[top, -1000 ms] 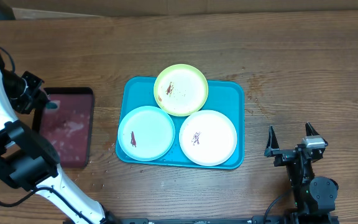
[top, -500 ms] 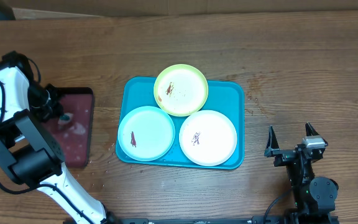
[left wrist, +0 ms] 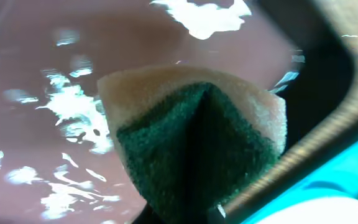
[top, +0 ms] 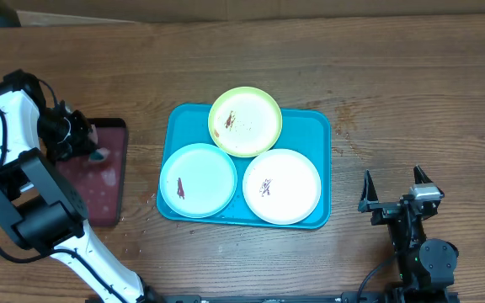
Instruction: Clean dirty plates on tray and stack at the side
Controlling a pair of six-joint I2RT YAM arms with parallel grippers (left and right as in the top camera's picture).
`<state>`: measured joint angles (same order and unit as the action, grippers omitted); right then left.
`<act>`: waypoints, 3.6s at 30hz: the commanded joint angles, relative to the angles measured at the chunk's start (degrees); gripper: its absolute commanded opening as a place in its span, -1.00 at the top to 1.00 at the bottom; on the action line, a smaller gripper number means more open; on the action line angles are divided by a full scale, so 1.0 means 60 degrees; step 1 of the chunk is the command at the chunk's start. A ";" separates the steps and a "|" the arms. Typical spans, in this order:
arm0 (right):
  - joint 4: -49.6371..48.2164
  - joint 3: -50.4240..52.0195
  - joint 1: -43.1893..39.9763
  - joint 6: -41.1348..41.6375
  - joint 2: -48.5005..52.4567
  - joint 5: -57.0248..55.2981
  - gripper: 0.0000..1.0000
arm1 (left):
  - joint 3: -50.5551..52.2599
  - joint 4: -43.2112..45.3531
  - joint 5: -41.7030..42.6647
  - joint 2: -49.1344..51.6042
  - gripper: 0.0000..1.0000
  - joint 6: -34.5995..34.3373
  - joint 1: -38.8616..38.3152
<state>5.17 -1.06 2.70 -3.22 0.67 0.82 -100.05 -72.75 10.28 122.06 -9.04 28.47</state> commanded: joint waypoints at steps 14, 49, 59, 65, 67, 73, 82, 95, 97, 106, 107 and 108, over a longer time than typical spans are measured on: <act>-0.0051 0.0098 -0.0025 -0.0036 -0.0084 -0.0095 -1.00 | 0.2251 0.1355 -0.1712 -0.0076 0.92 -0.0601 -0.0007; -0.0051 0.0098 -0.0025 -0.0036 -0.0084 -0.0095 -1.00 | 0.2186 0.1617 -0.1800 -0.0076 0.81 -0.0459 0.0004; -0.0055 0.0098 -0.0025 -0.0036 -0.0084 -0.0095 -1.00 | -0.0652 -0.0503 -0.1158 -0.0076 0.91 -0.0455 0.0004; -0.0055 0.0098 -0.0025 -0.0036 -0.0080 -0.0098 -1.00 | -0.2404 -0.1428 -0.0590 -0.0273 0.92 -0.0204 0.0004; -0.0055 0.0098 -0.0025 -0.0036 -0.0080 -0.0095 -1.00 | -0.2554 -0.1366 -0.0106 -0.0543 0.91 0.0004 0.0004; -0.0055 0.0098 -0.0025 -0.0036 -0.0080 -0.0098 -1.00 | -0.2528 -0.1381 0.0033 -0.1494 0.91 0.0160 0.0022; -0.0055 0.0098 -0.0025 -0.0036 -0.0080 -0.0098 -1.00 | -0.1869 -0.1027 0.0342 -0.1818 0.91 0.0310 0.0324; -0.0055 0.0098 -0.0025 -0.0036 -0.0084 -0.0098 -1.00 | 0.2317 0.2626 0.3435 -0.4524 0.92 0.0892 0.2000; -0.0055 0.0098 -0.0025 -0.0036 -0.0084 -0.0098 -1.00 | 0.2320 0.2674 0.3799 -0.4838 0.91 0.0976 0.2091; -0.0055 0.0098 -0.0025 -0.0036 -0.0080 -0.0098 -1.00 | 0.2444 0.3450 0.4222 -0.4965 0.91 0.1060 0.2091; -0.0055 0.0098 -0.0025 -0.0036 -0.0080 -0.0098 -1.00 | 0.2448 0.3577 0.4426 -0.4965 0.91 0.1042 0.2091; -0.0055 0.0098 -0.0025 -0.0036 -0.0080 -0.0098 -1.00 | 0.2452 0.3646 0.4528 -0.4965 0.91 0.1042 0.2076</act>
<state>5.15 -1.06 2.70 -3.25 0.67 0.82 -85.52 -52.21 32.27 92.16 -3.38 40.60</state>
